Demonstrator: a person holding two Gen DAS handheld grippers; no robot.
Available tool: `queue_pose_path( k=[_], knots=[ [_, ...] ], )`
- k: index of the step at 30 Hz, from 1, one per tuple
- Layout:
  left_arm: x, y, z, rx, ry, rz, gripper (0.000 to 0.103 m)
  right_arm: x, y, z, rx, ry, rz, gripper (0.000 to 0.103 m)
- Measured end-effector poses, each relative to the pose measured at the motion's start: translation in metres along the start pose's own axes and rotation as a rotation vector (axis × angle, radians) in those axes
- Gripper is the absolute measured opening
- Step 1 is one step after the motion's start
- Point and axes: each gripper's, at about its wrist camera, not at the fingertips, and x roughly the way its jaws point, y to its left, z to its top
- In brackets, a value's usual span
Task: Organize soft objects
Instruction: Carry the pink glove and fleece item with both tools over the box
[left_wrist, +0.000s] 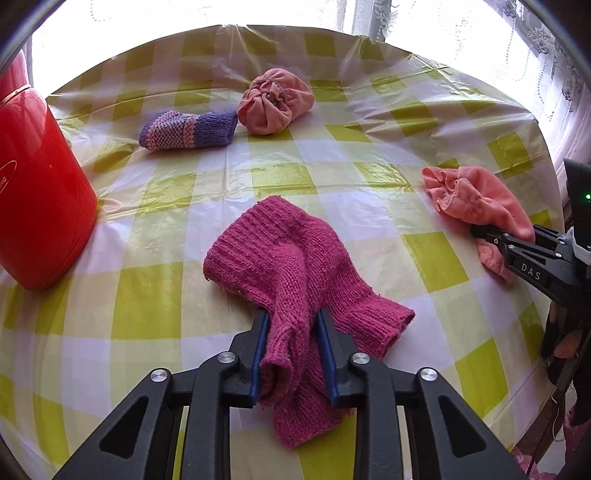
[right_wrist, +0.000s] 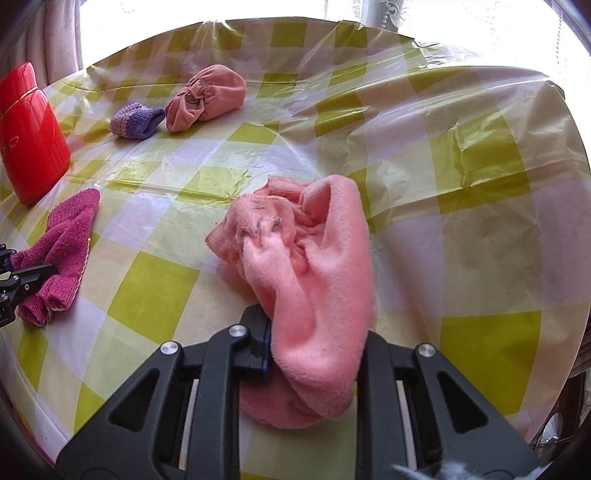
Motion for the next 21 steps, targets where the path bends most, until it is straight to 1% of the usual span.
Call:
queue_pose_path(
  k=[4,8,9,12,14,17,20,21],
  knots=[
    [-0.009,0.005,-0.011,-0.024,0.003,-0.018,0.018,0.000,0.005,0.000,-0.027,-0.002,-0.032,0.024],
    [-0.019,0.012,-0.023,-0.038,0.003,-0.025,0.017,0.000,0.009,0.000,-0.056,-0.003,-0.064,0.023],
    [-0.021,0.014,-0.026,-0.045,0.002,-0.026,0.016,0.000,0.009,0.000,-0.049,-0.002,-0.059,0.023],
    [-0.030,0.022,-0.035,-0.066,-0.009,-0.029,0.015,-0.005,-0.002,-0.003,0.080,0.019,0.044,0.023],
    [-0.037,0.027,-0.041,-0.074,-0.015,-0.020,0.015,-0.015,0.006,-0.008,0.131,0.019,0.114,0.022],
    [-0.047,0.036,-0.050,-0.083,-0.023,-0.002,0.015,-0.029,0.038,-0.014,0.109,0.018,0.214,0.022],
    [-0.056,0.044,-0.056,-0.079,-0.031,0.028,0.015,-0.038,0.077,-0.014,0.070,0.025,0.331,0.022],
    [-0.060,0.046,-0.058,-0.078,-0.034,0.037,0.015,-0.042,0.091,-0.014,0.048,0.026,0.353,0.022]
  ],
)
